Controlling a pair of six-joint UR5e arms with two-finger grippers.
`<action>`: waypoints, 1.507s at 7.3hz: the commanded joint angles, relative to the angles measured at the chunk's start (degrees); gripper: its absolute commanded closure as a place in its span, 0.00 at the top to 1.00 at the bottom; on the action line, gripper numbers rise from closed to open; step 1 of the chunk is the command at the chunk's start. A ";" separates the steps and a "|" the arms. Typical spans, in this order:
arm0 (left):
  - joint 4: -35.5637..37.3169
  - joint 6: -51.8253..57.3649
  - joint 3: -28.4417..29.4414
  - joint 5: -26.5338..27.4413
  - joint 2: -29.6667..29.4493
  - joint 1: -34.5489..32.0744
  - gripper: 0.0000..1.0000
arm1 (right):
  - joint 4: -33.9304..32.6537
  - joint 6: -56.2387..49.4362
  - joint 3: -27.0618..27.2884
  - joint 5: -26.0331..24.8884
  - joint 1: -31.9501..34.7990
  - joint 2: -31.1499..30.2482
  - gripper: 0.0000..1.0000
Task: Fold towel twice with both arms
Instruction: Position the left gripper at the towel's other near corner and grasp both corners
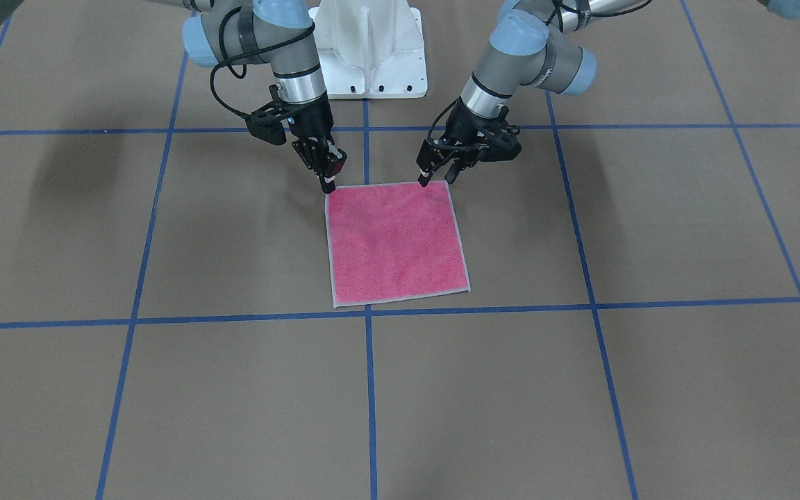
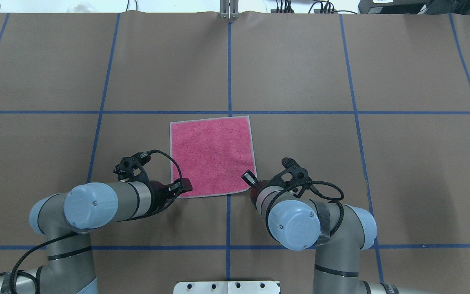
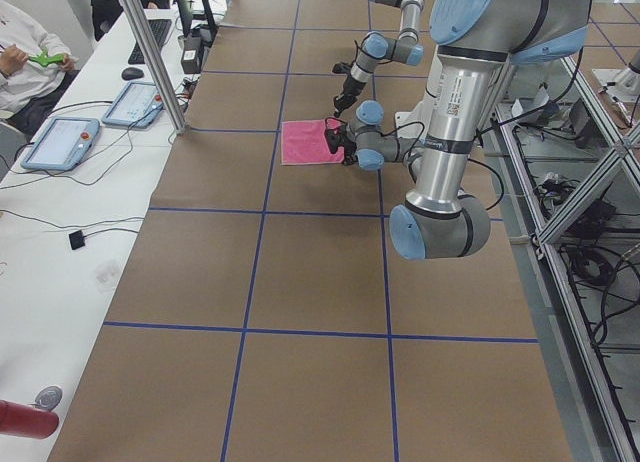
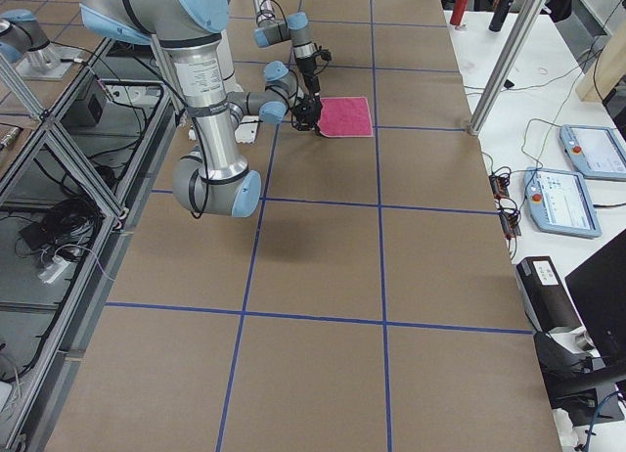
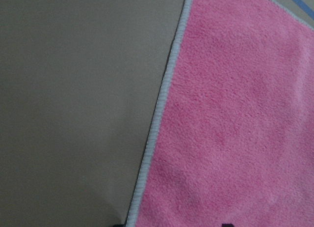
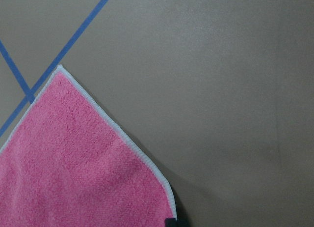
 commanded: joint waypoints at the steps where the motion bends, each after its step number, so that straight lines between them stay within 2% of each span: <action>1: 0.04 0.31 -0.64 -0.28 0.43 -0.09 0.74 | 0.00 0.00 0.00 0.00 0.00 0.00 0.00; 2: 0.04 0.31 -0.82 -0.37 0.61 -0.09 0.77 | 0.00 0.00 0.00 0.00 0.00 -0.09 0.00; 8: 0.04 0.67 -0.03 -0.20 0.00 0.35 0.77 | 0.00 0.00 0.00 -0.61 -0.18 -0.18 0.00; 11: 0.04 0.40 -0.03 0.06 -0.01 0.35 0.67 | 0.00 0.00 0.00 -0.62 -0.18 -0.18 0.00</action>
